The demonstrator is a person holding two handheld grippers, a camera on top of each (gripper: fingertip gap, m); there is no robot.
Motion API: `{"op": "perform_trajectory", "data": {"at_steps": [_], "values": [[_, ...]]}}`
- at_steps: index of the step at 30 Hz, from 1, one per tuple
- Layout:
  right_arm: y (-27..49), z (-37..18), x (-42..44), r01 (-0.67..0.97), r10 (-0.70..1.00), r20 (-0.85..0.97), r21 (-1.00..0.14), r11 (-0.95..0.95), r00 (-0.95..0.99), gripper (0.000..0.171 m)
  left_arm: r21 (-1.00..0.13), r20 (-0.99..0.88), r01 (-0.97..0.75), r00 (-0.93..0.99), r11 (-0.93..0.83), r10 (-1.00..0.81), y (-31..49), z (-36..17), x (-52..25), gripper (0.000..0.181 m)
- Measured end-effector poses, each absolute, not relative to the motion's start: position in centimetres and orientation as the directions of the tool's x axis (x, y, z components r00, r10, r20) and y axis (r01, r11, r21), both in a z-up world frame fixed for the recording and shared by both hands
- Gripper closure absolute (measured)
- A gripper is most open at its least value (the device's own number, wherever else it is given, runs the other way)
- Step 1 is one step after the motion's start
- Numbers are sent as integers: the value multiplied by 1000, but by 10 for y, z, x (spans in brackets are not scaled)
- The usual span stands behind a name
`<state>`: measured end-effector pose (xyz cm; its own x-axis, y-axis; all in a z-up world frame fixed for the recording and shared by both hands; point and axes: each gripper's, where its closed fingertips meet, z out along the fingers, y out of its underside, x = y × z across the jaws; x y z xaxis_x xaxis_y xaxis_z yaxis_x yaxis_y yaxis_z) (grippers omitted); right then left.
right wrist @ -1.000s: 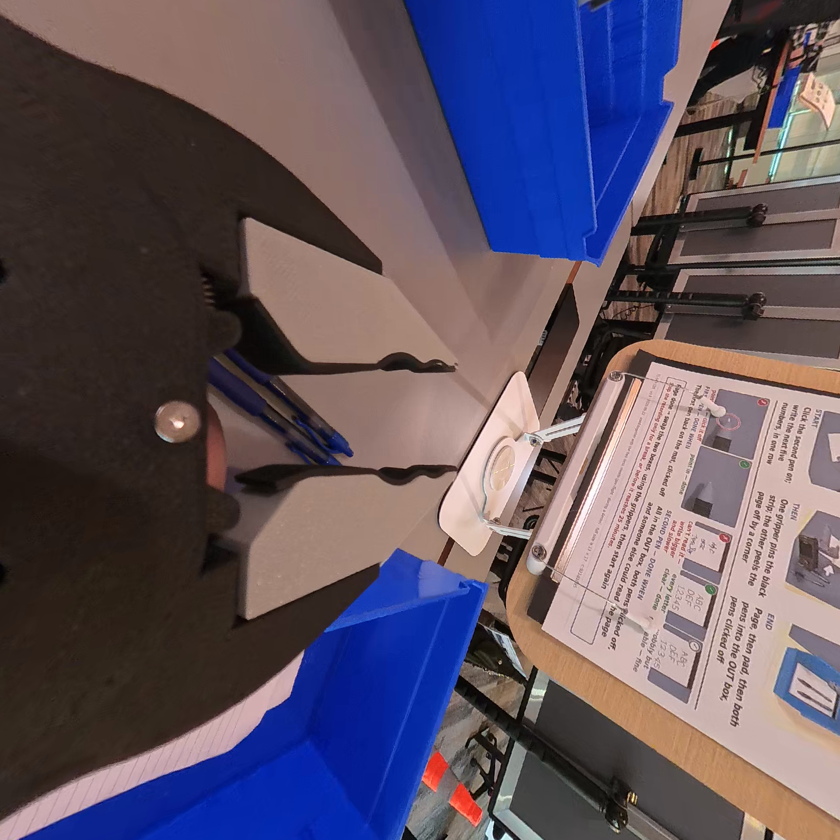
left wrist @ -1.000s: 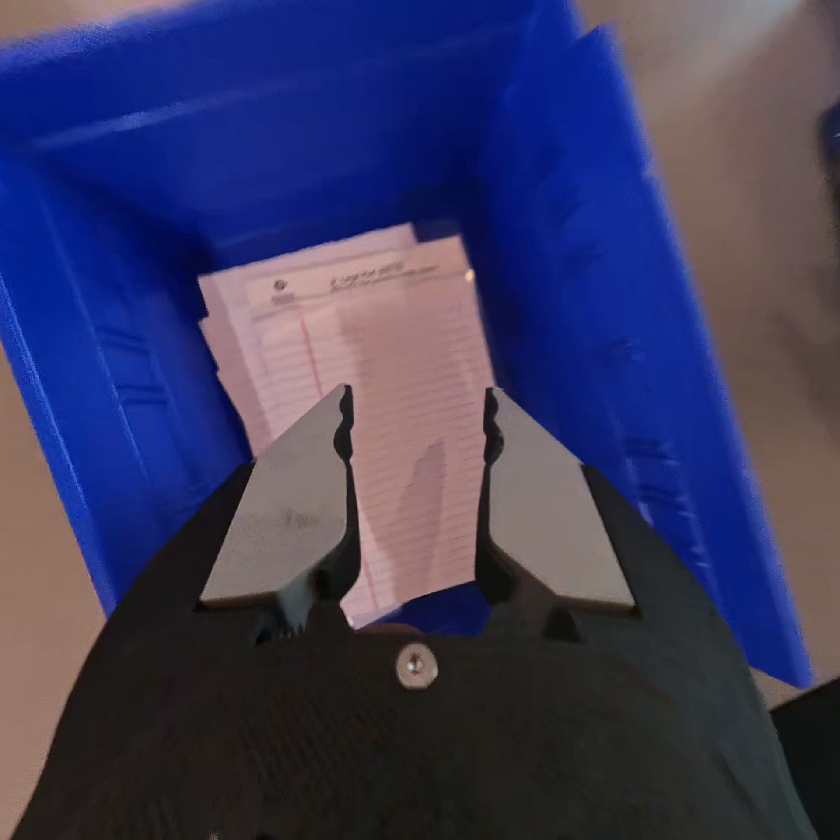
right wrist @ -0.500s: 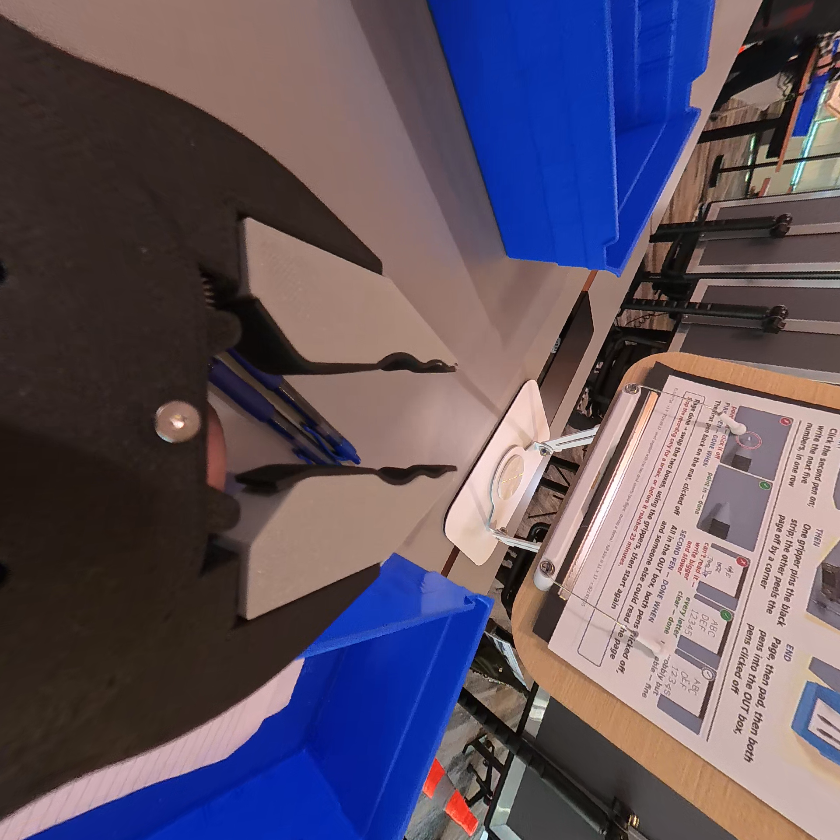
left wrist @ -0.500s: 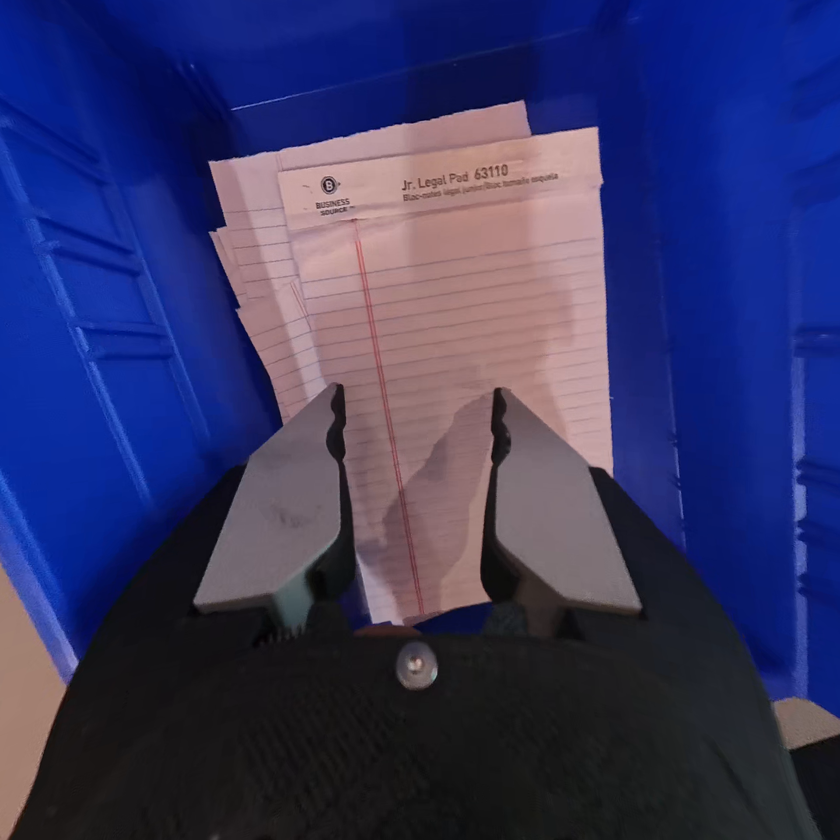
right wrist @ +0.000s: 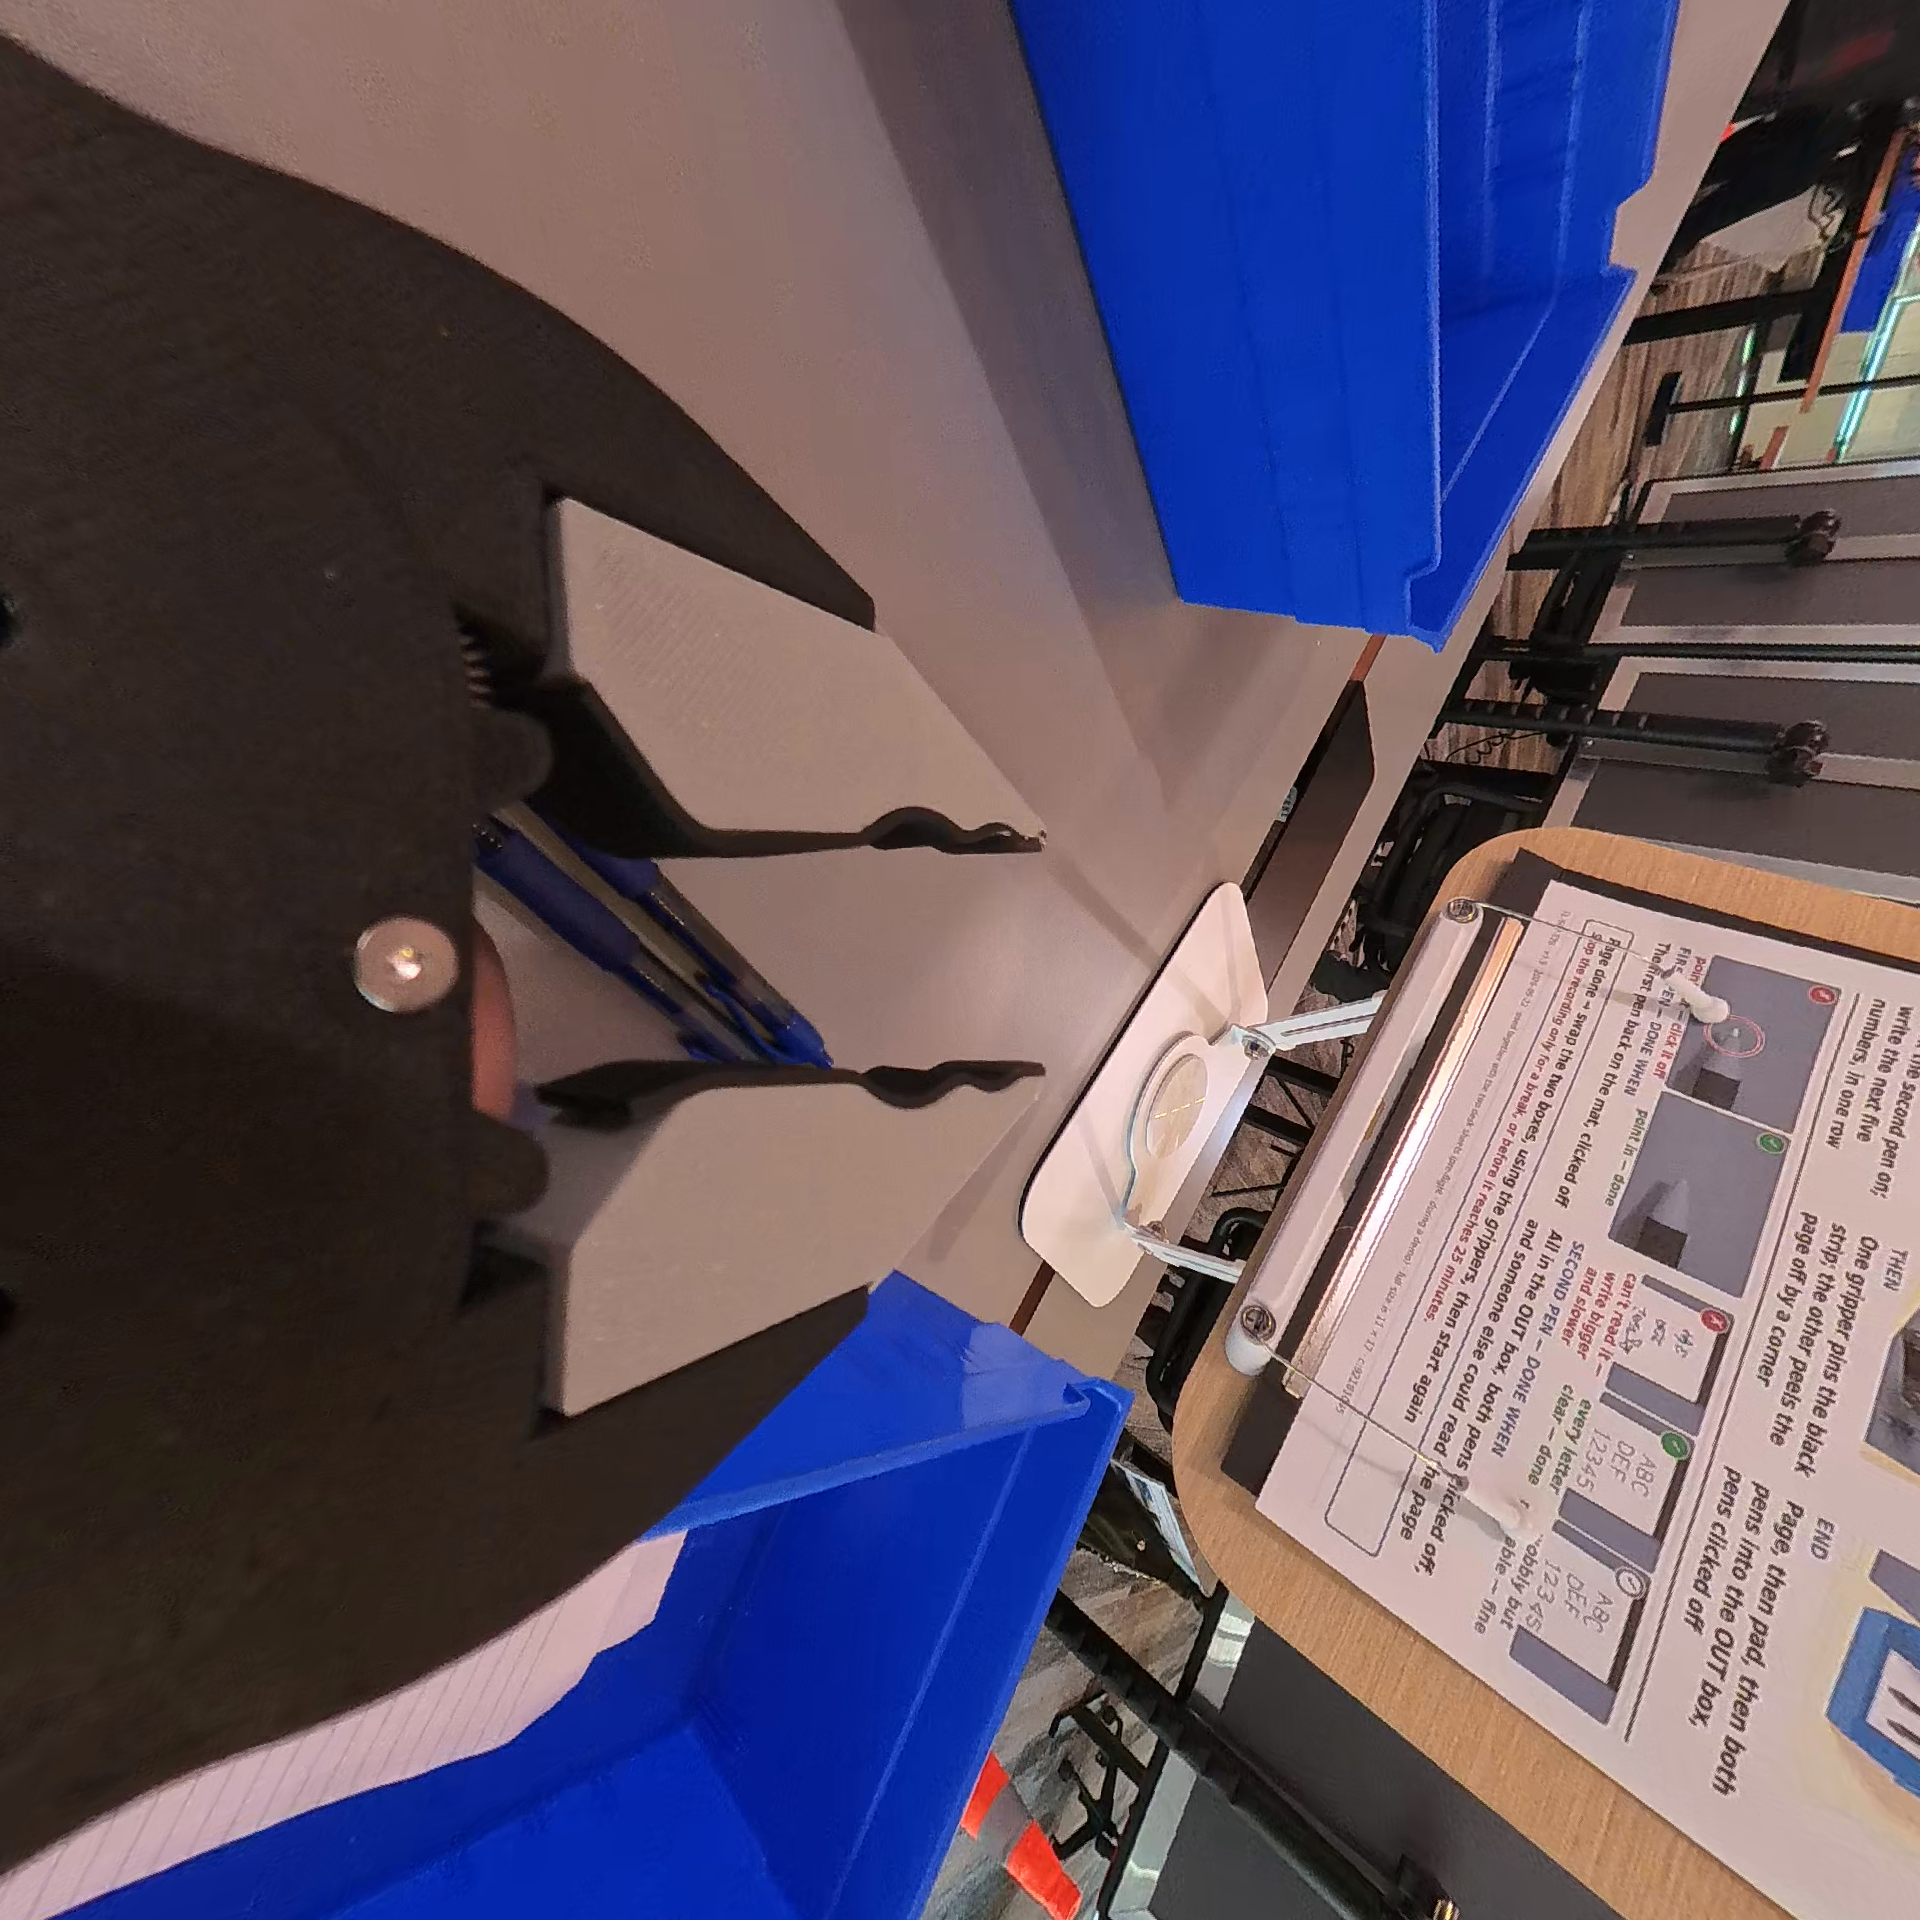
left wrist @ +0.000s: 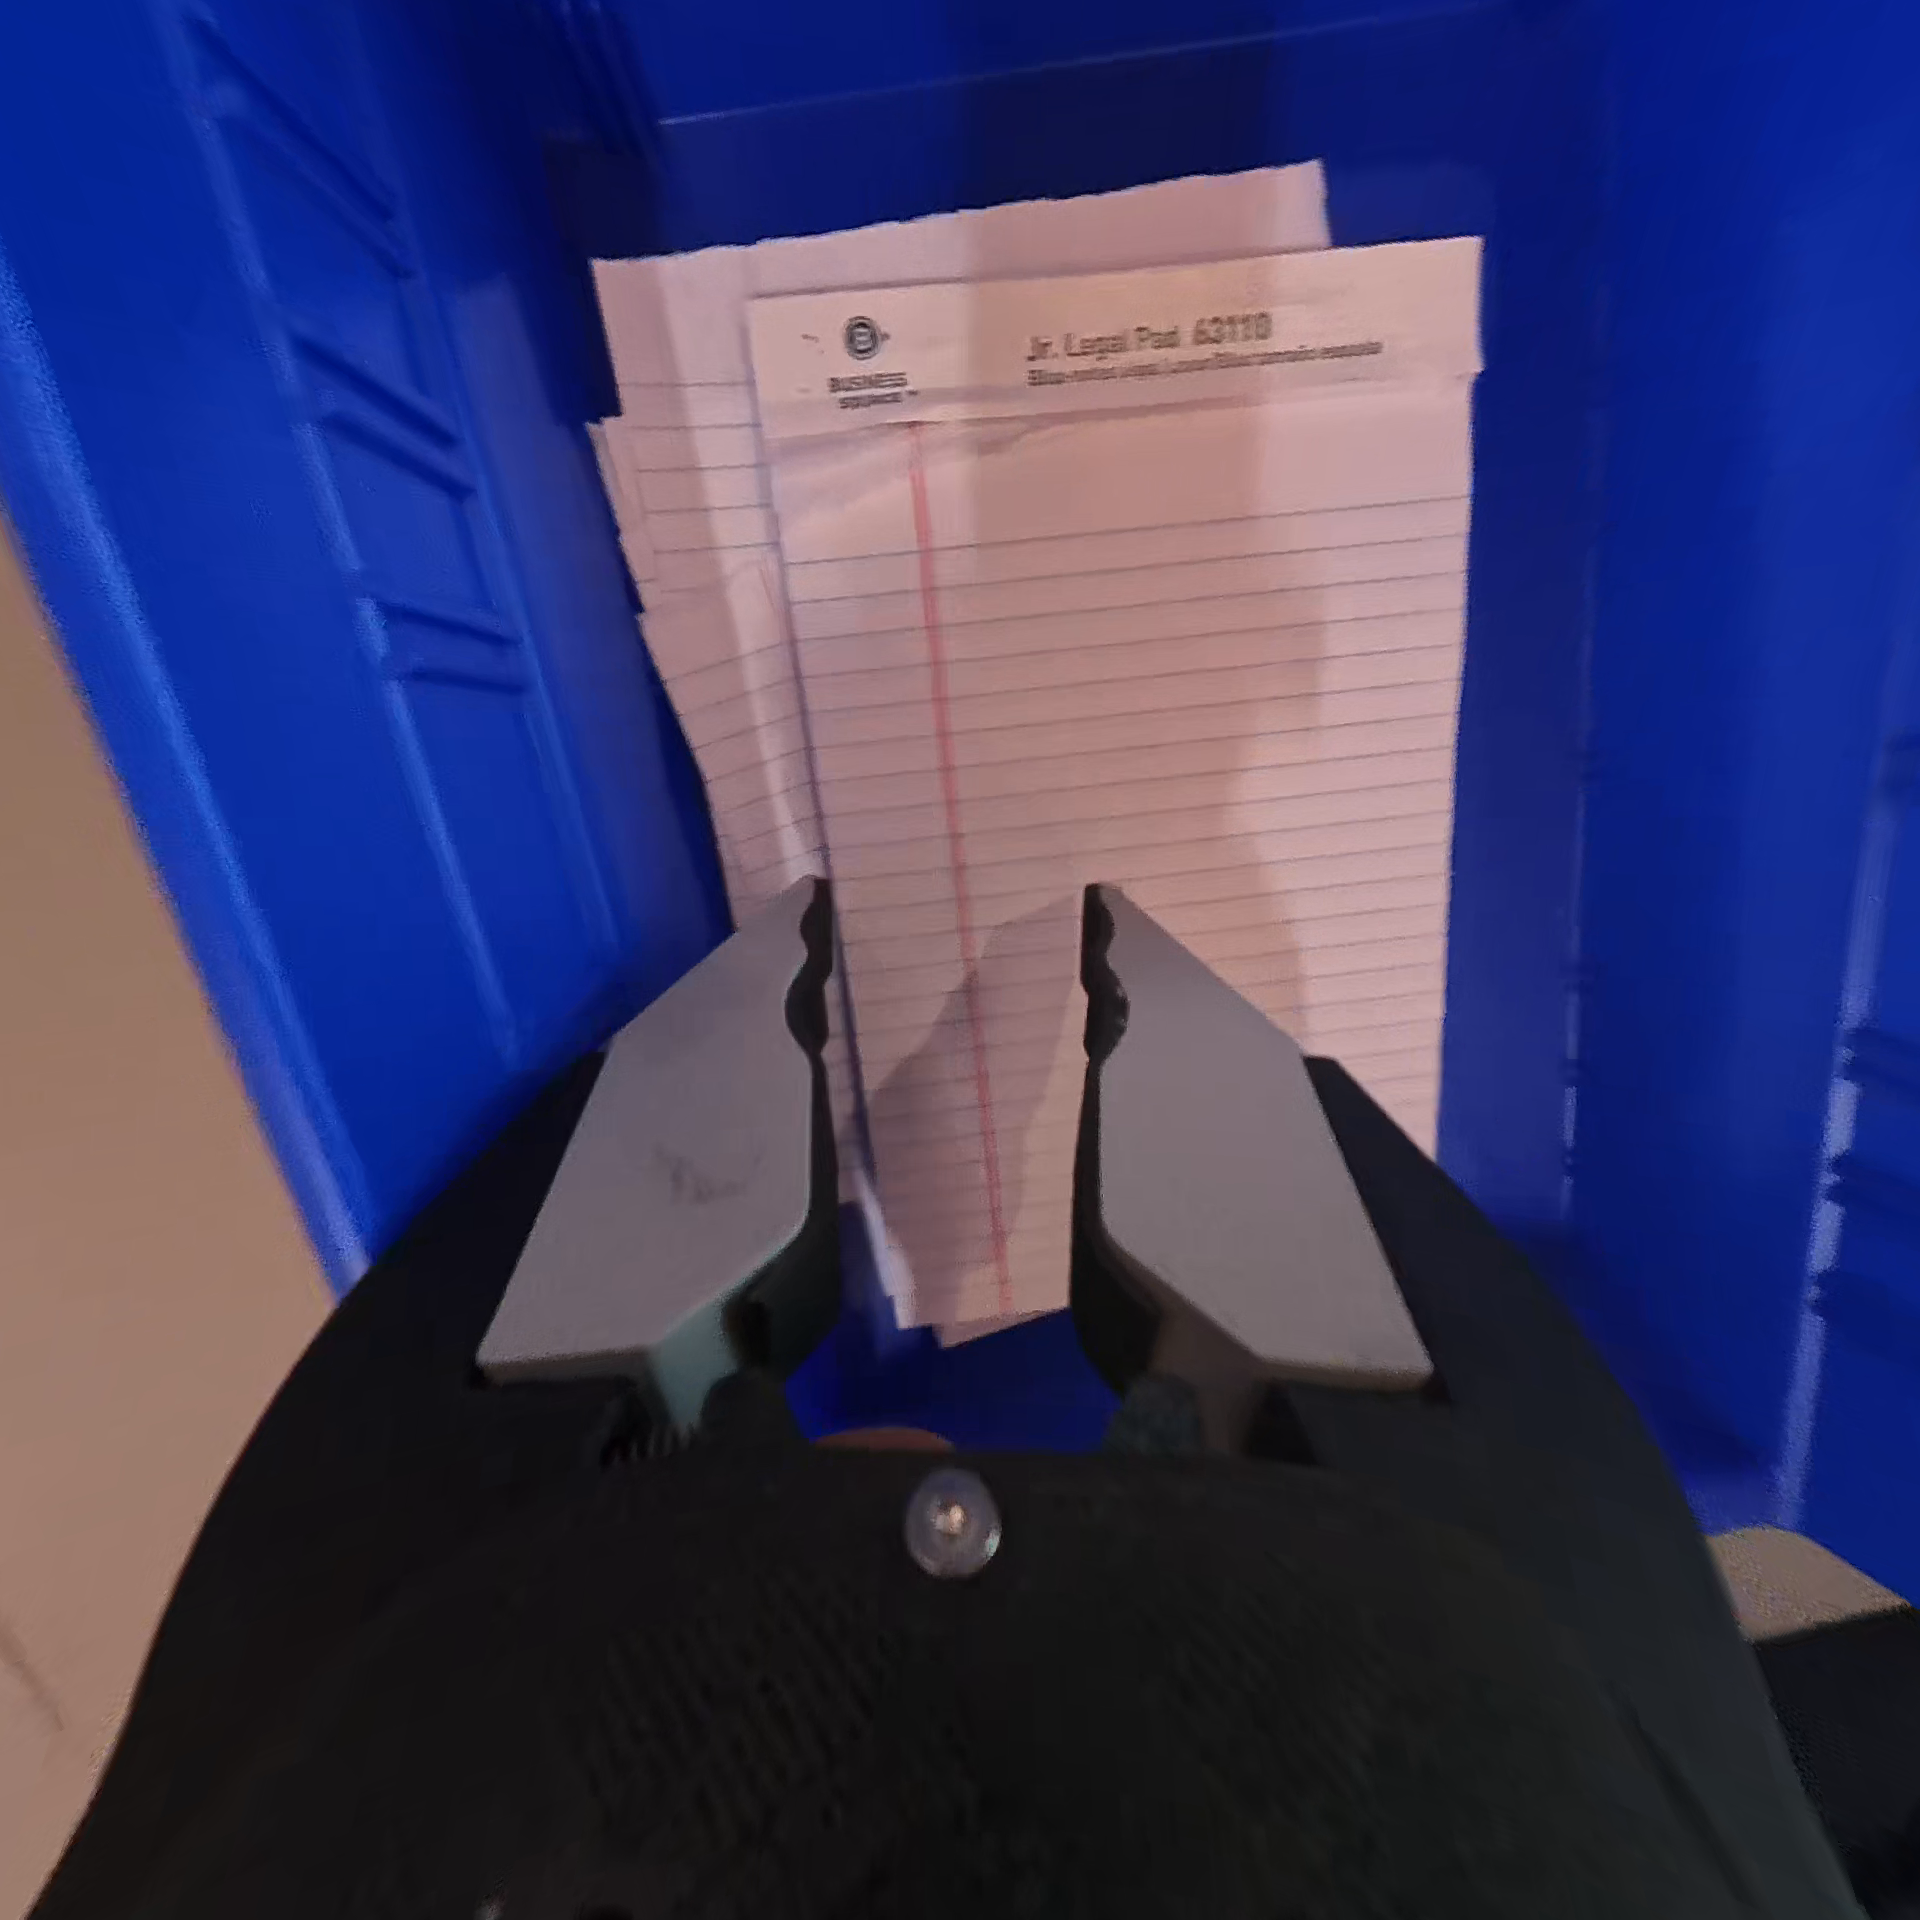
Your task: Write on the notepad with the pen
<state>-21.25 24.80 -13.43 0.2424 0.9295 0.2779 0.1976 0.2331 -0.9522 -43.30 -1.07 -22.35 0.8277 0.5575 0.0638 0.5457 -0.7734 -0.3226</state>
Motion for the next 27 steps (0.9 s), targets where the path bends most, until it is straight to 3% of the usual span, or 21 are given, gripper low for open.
{"op": "perform_trajectory", "data": {"at_steps": [10,15,20,27], "values": [[240,-133,-213,196,921,320,-940,279,221,135,-286,85,538,838,-793,539,-14,-234,-421,123],[238,-134,-215,202,920,330,-936,289,211,135,-276,176,503,864,-819,472,-9,-232,-406,150],[237,-134,-215,202,920,334,-934,294,206,135,-312,301,498,860,-809,413,6,-225,-385,110],[236,-134,-215,199,919,335,-934,296,206,136,-308,357,528,835,-791,418,8,-223,-384,110]]}}
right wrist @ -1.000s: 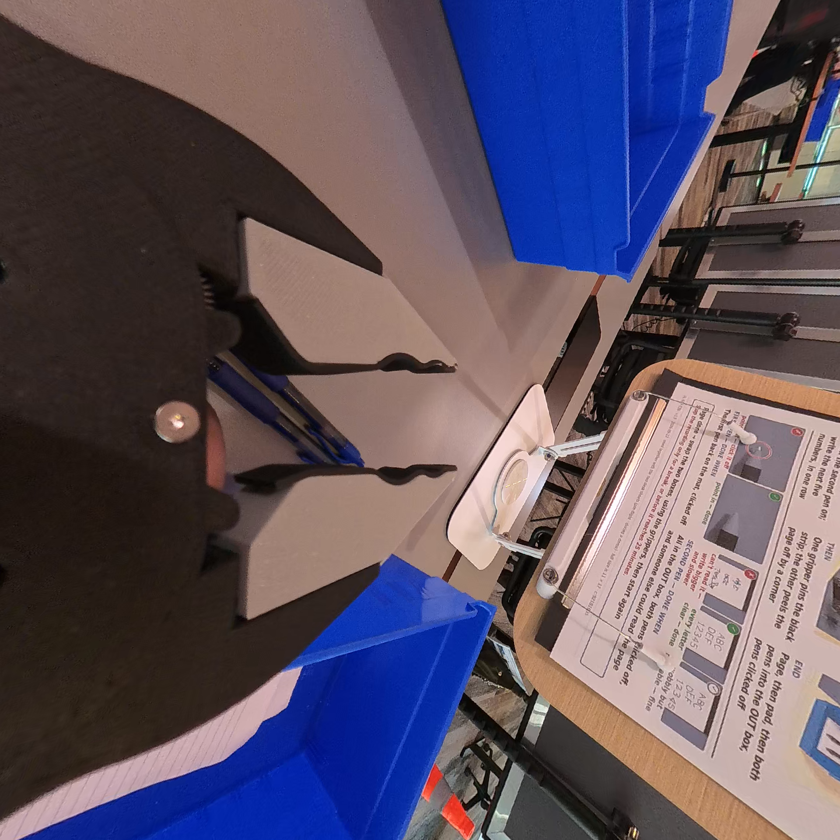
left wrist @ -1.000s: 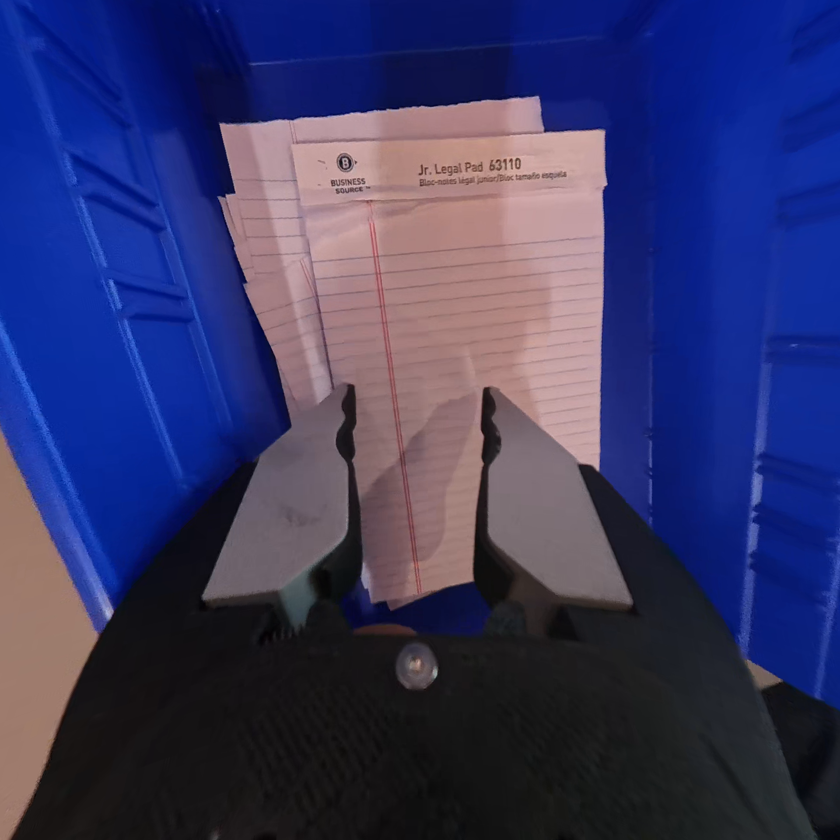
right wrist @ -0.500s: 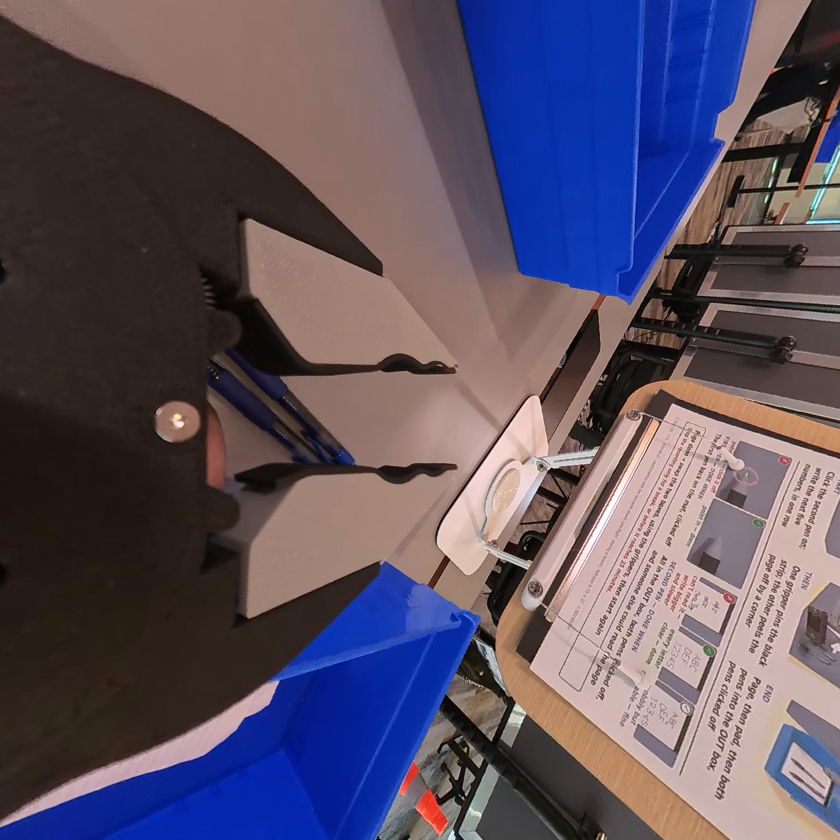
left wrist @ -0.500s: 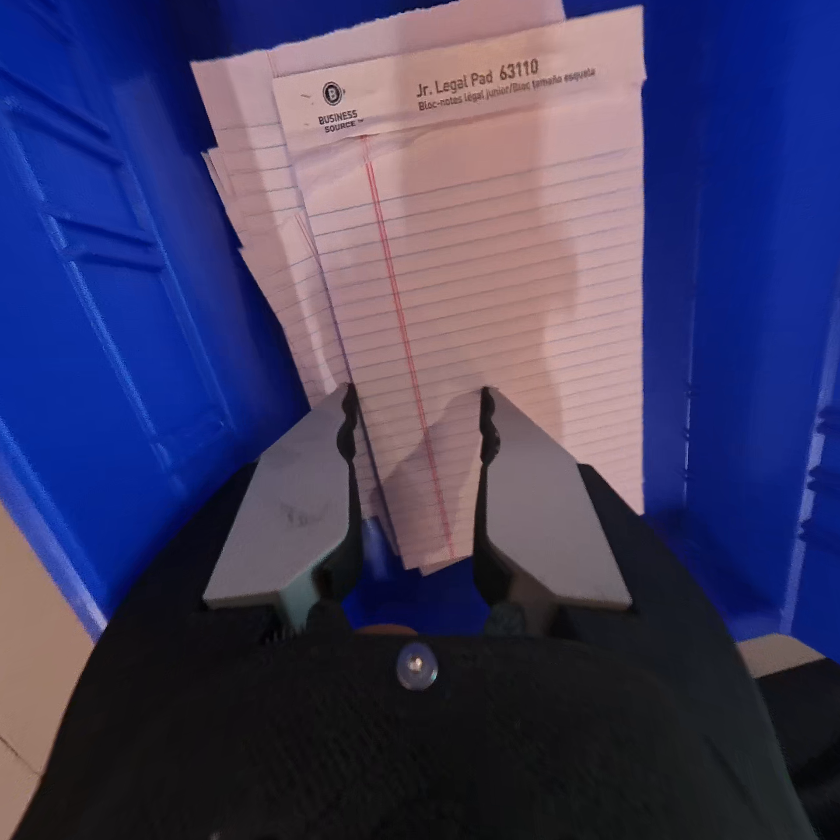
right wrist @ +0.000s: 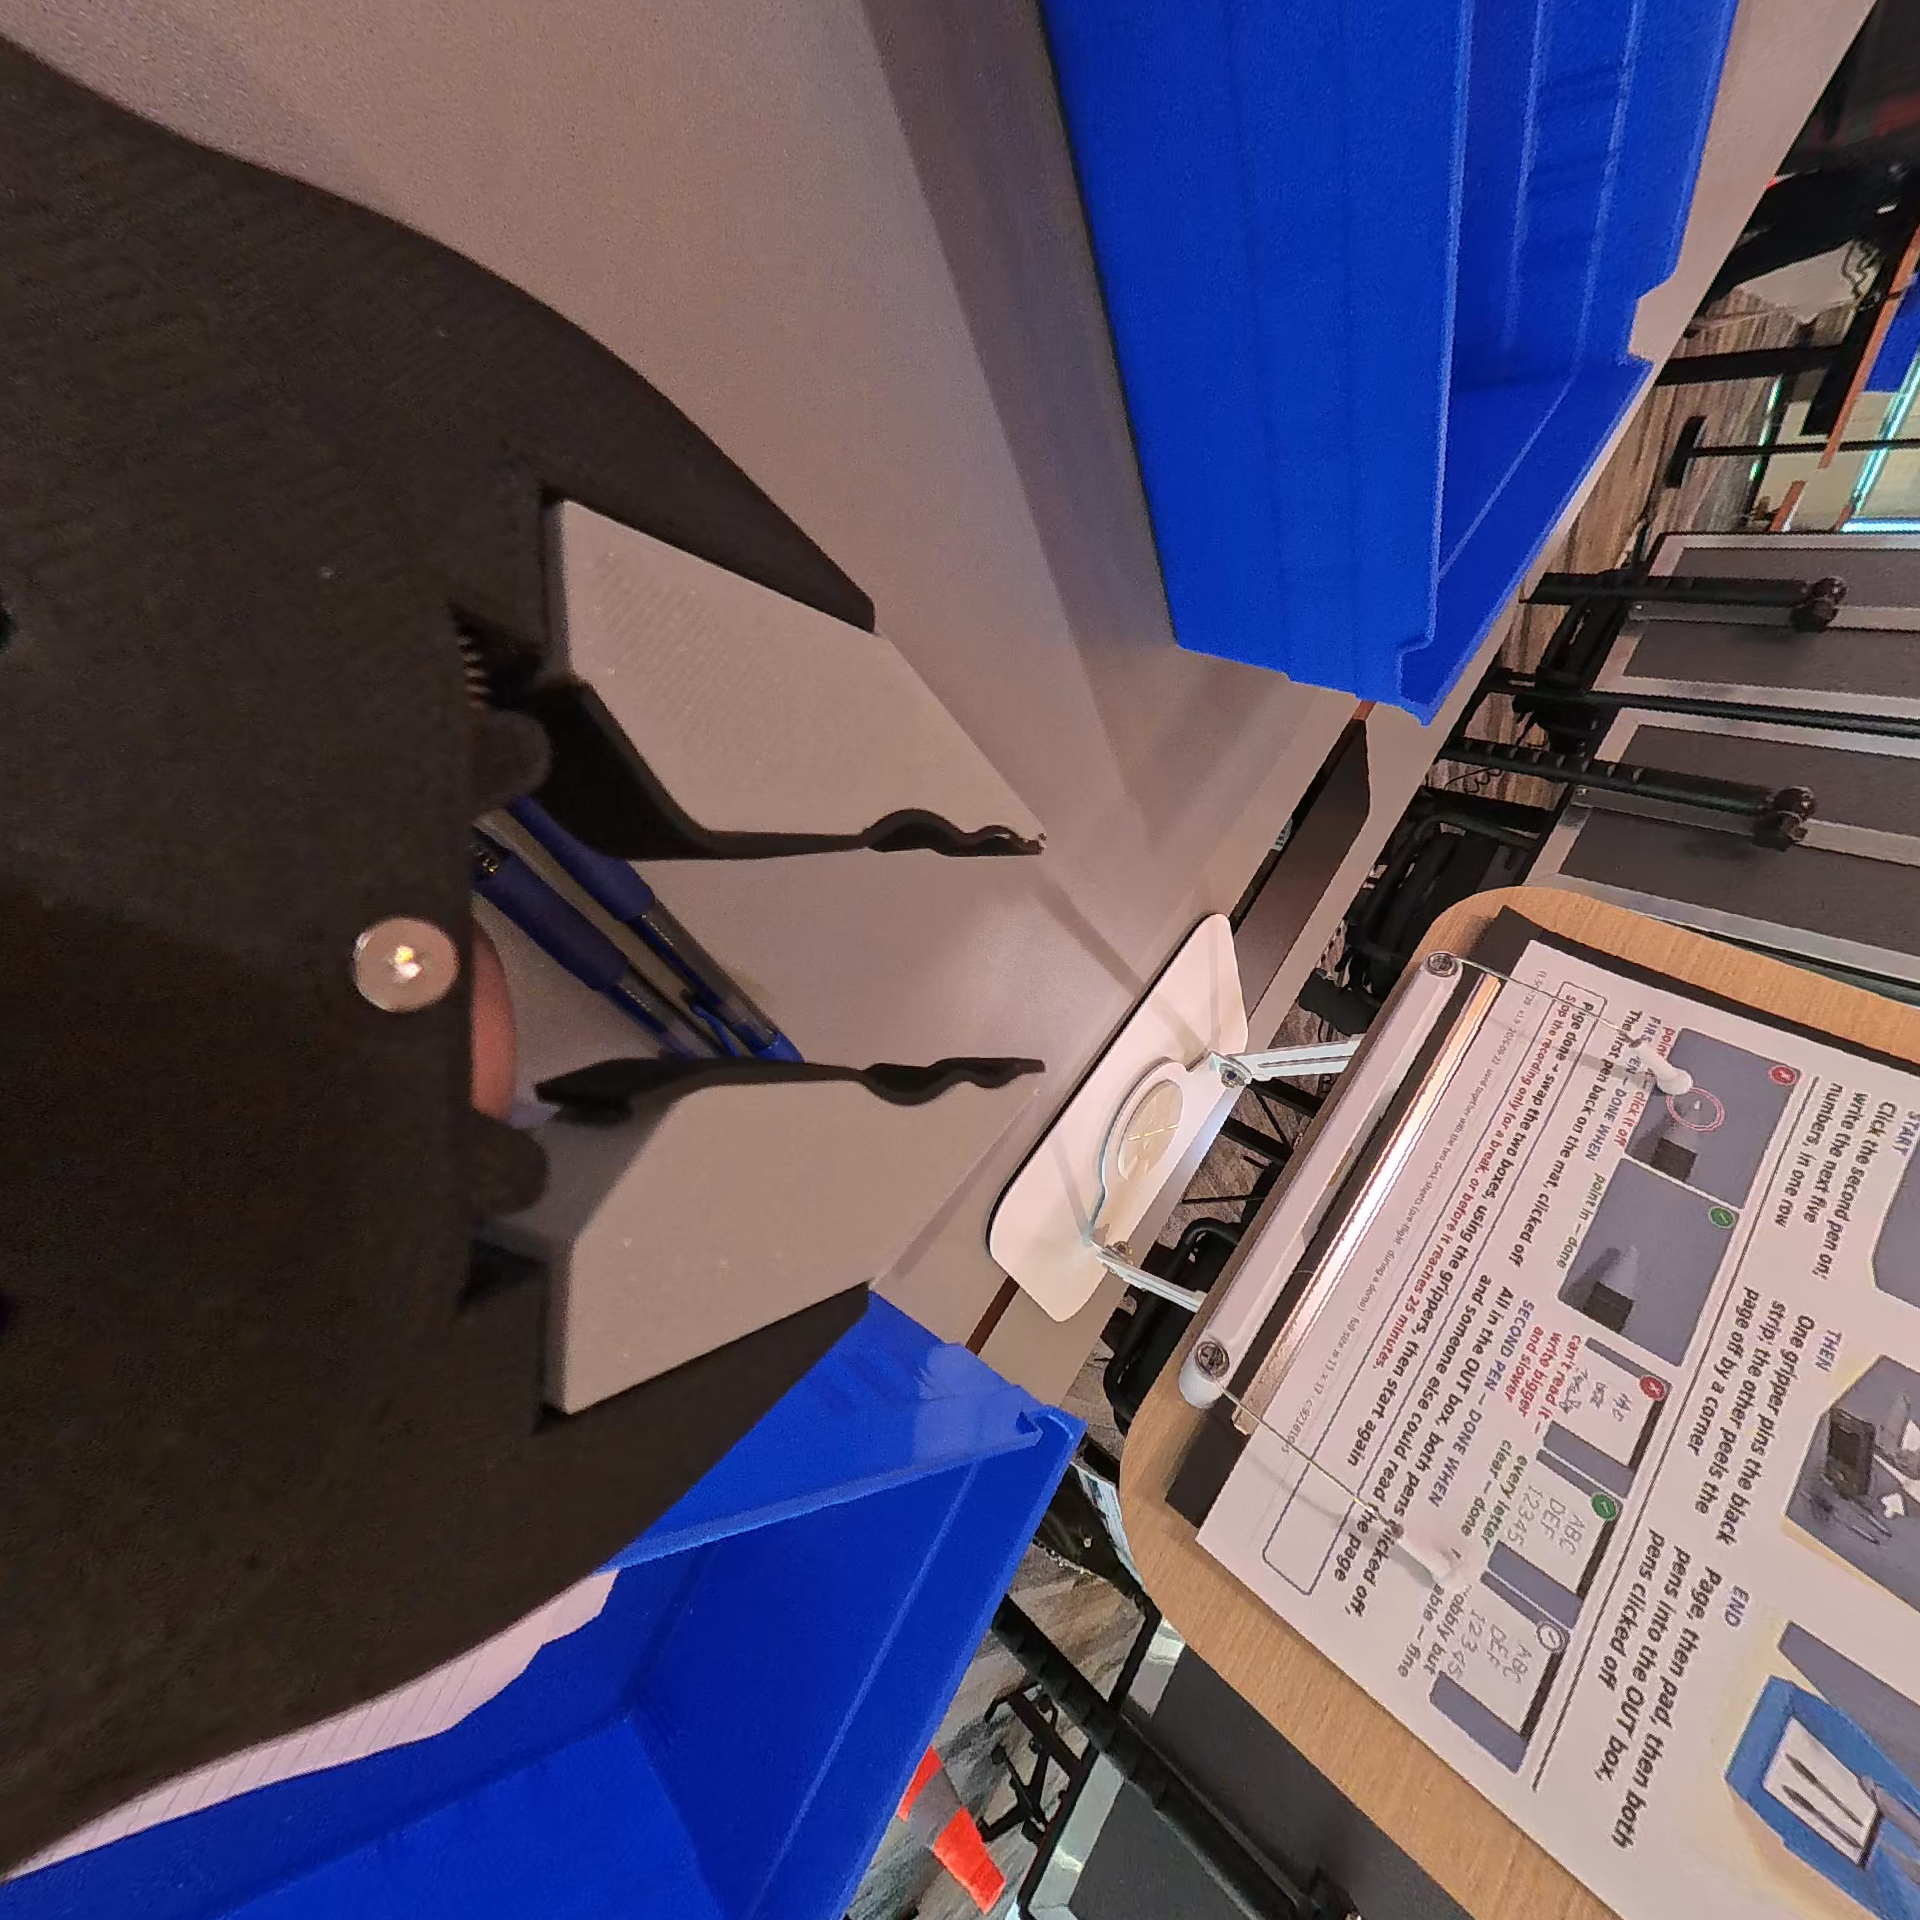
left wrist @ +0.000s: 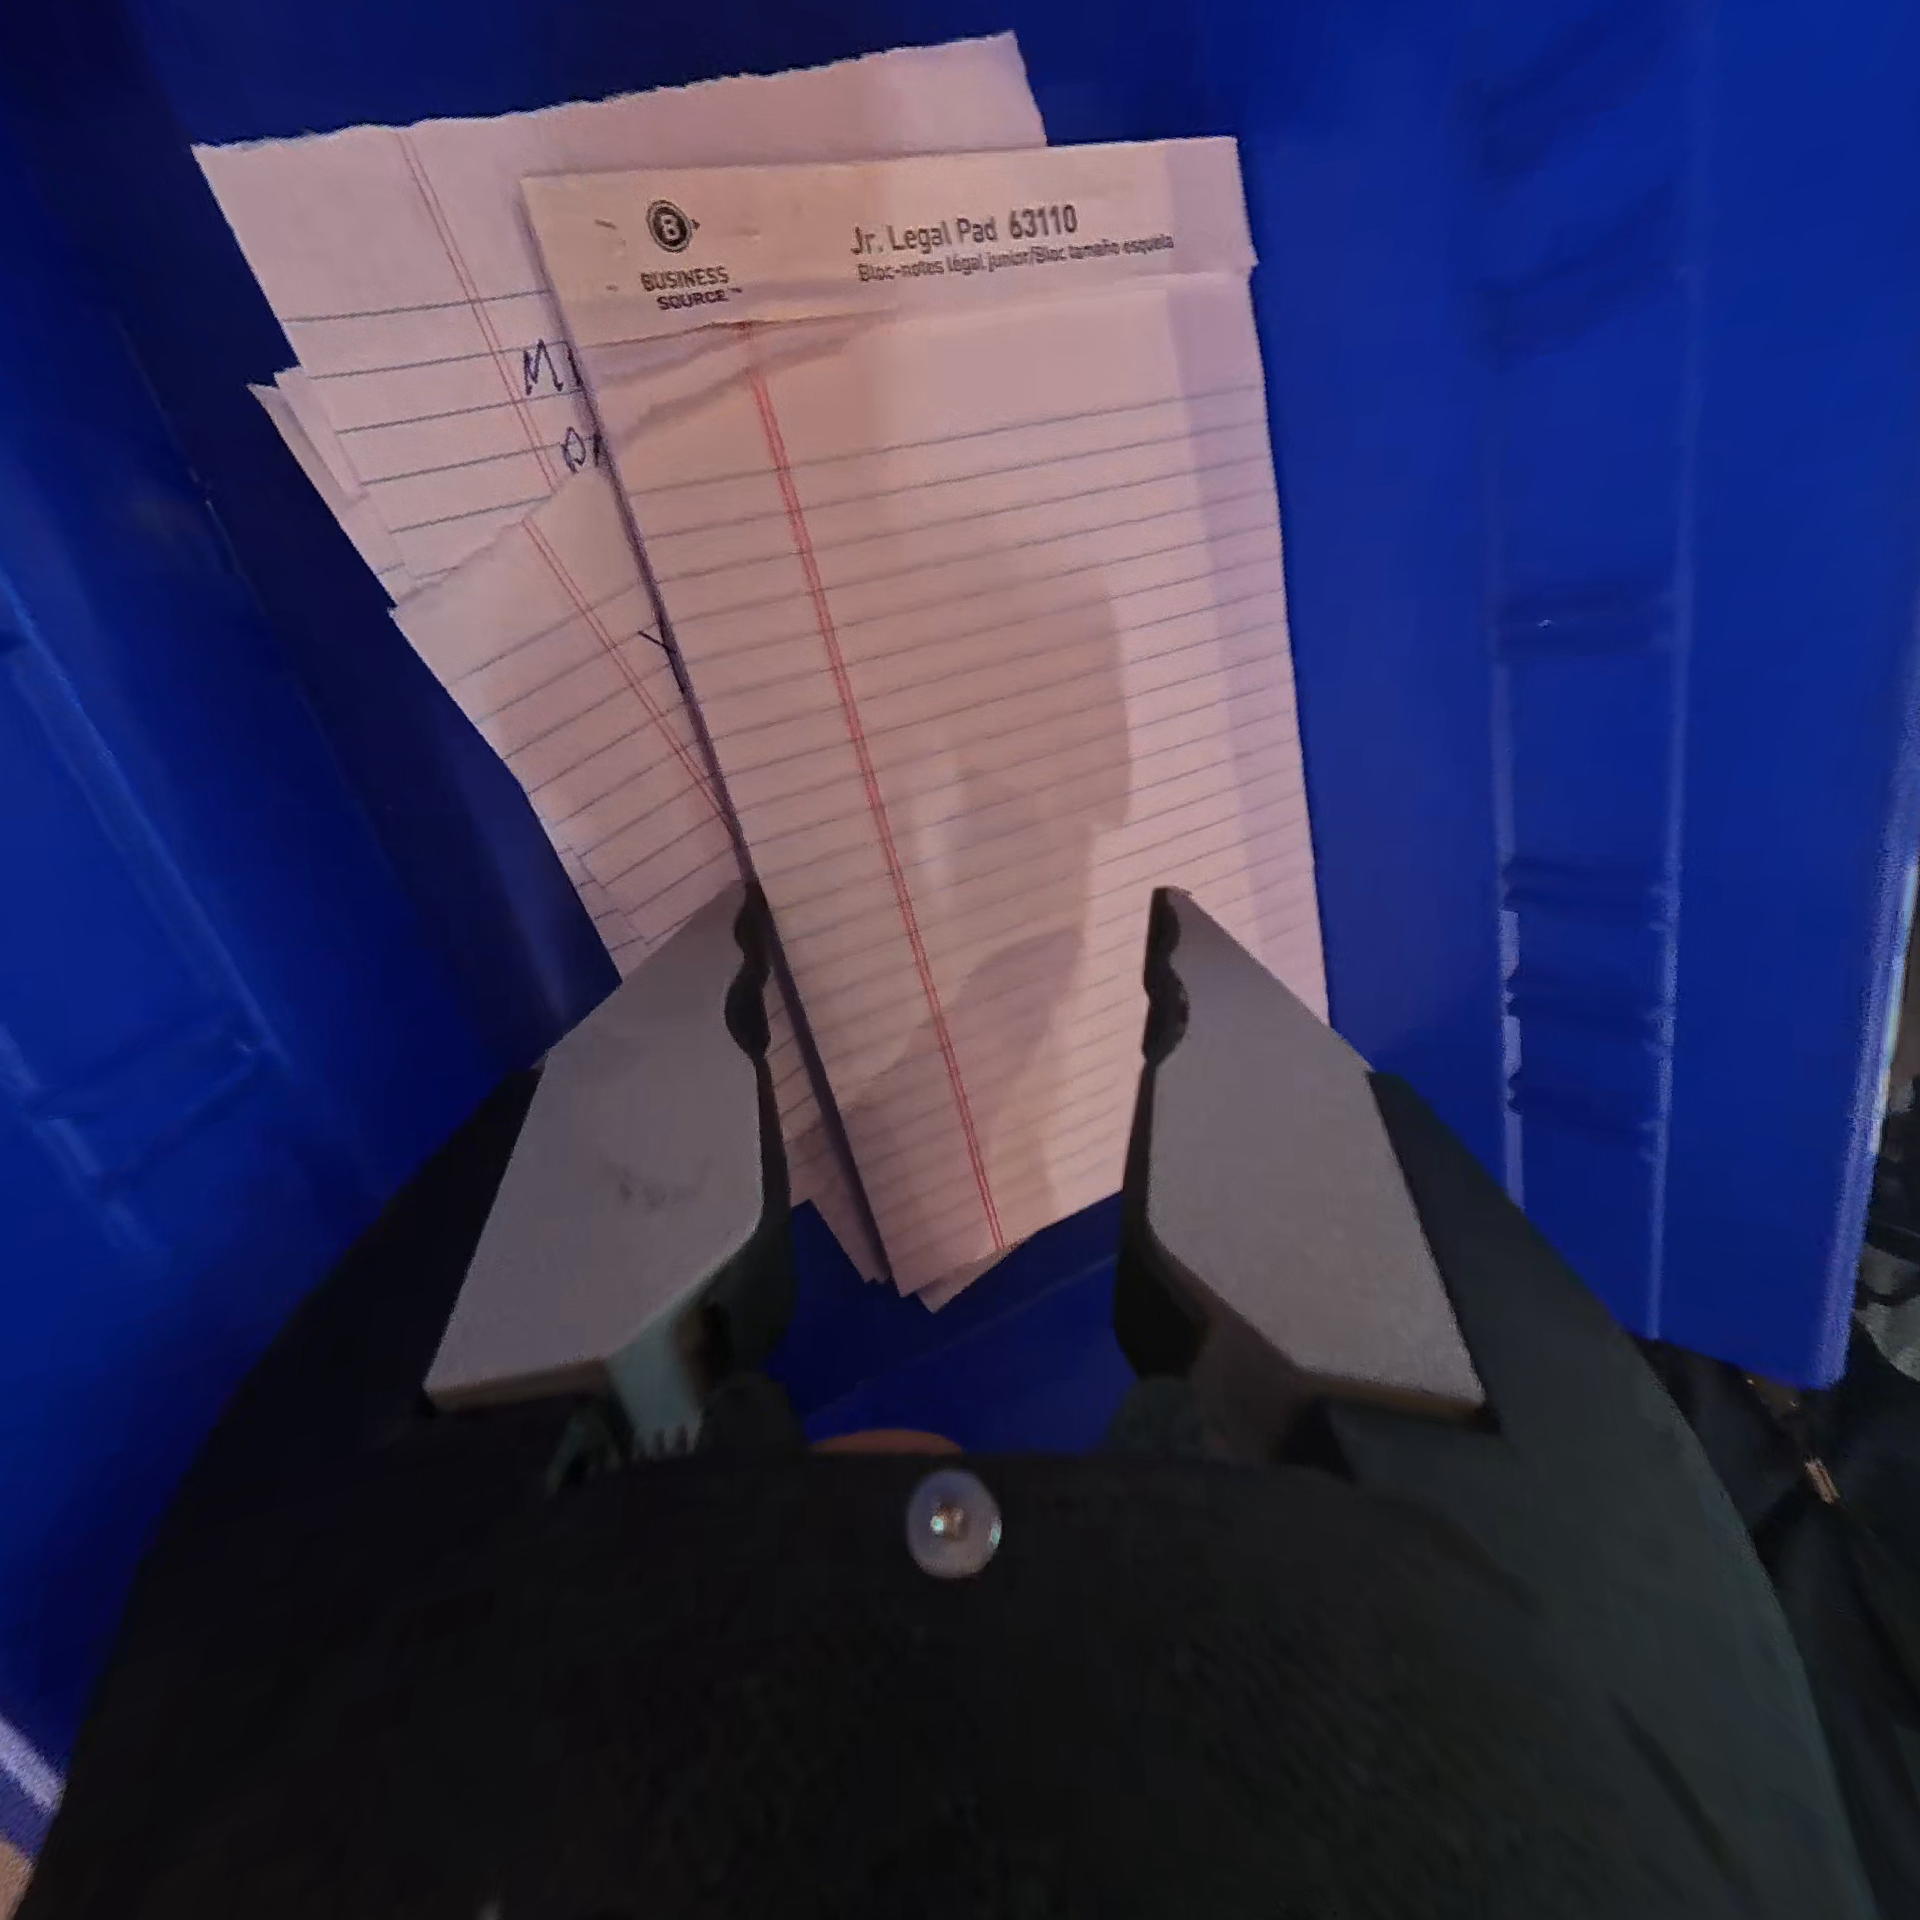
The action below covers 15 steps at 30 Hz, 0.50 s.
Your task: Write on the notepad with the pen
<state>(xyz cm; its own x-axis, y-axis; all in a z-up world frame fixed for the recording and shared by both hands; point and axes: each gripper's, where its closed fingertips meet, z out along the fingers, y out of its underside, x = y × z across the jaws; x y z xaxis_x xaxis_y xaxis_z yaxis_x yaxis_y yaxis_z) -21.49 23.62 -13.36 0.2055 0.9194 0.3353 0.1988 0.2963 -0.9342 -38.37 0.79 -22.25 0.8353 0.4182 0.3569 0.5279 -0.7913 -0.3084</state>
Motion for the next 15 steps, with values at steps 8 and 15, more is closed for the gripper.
{"op": "perform_trajectory", "data": {"at_steps": [8,15], "values": [[235,-133,-215,196,917,342,-932,303,205,136,-338,413,560,810,-756,416,11,-216,-383,114],[234,-129,-214,181,913,349,-932,315,210,137,-356,488,570,789,-740,373,13,-208,-376,110]]}}
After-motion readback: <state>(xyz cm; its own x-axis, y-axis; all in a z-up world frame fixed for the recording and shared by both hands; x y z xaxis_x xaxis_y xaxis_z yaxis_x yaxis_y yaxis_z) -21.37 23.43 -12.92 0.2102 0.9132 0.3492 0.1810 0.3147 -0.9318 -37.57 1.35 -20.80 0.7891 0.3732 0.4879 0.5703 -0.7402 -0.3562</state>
